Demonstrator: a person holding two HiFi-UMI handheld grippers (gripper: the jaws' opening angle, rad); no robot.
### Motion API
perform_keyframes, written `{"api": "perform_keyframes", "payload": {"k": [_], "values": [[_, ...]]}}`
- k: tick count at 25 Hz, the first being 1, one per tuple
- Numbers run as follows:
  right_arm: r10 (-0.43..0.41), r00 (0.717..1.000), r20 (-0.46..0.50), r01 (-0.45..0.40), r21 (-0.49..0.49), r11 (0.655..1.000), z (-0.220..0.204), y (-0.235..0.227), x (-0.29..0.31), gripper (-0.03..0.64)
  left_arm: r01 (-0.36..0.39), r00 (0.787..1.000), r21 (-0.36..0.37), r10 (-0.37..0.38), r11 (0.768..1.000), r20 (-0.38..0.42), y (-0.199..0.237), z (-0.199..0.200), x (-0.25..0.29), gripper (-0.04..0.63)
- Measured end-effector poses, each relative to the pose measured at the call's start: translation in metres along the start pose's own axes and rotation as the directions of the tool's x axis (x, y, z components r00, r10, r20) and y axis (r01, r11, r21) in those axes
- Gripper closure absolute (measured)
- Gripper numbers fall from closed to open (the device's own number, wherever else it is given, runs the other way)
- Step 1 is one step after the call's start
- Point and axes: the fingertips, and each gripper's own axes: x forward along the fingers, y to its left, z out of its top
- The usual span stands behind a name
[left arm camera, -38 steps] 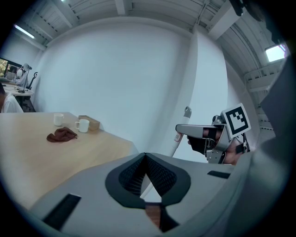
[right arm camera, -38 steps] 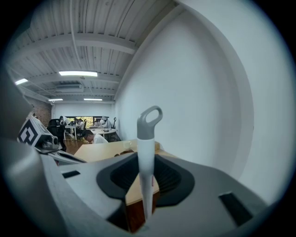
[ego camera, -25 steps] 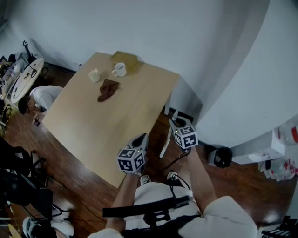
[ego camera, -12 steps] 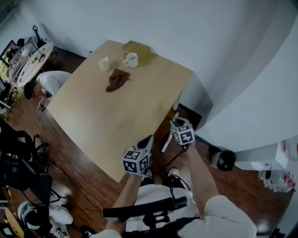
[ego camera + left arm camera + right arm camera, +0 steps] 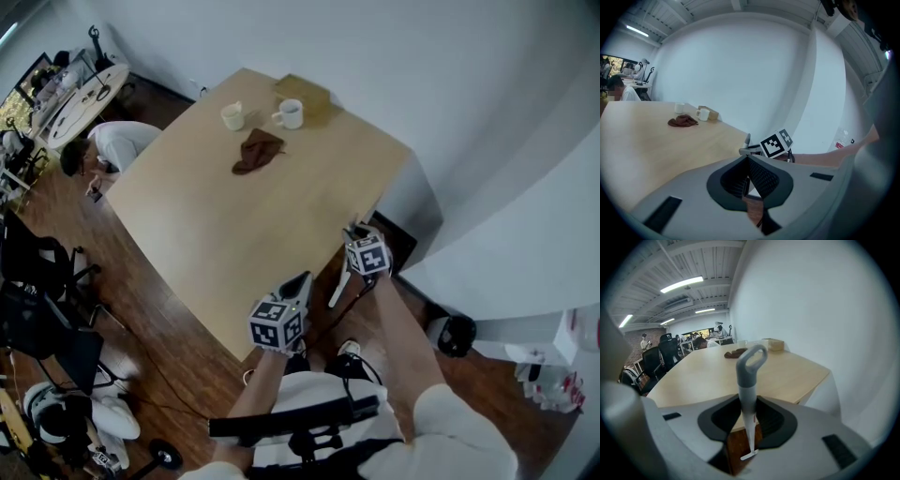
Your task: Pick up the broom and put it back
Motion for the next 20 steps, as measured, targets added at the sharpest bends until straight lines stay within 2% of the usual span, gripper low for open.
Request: {"api": "perform_keyframes", "payload": {"k": [9,14,20], "values": [[-0.027,1.0,0.006,0.027,0.002,1.0,0.008,0.002,0.005,0.483,0.015,1.0,-0.008,-0.015,1.0,0.0,0.013,0.003,-0.006,0.606],[-0.073,0.997,0.026,0.072,0.02,0.997,0.006,0.0,-0.01,0.443,0.056,0.998,0.0,-0.056,0.998,-0.01,0.016,0.003,-0.009,0.606],[-0.168,0.981,0.096,0.157,0.12,0.98,0.006,-0.002,-0.059,0.436,0.137,0.99,0.031,-0.136,0.99,-0.027,0.014,0.007,-0.01,0.606]]}}
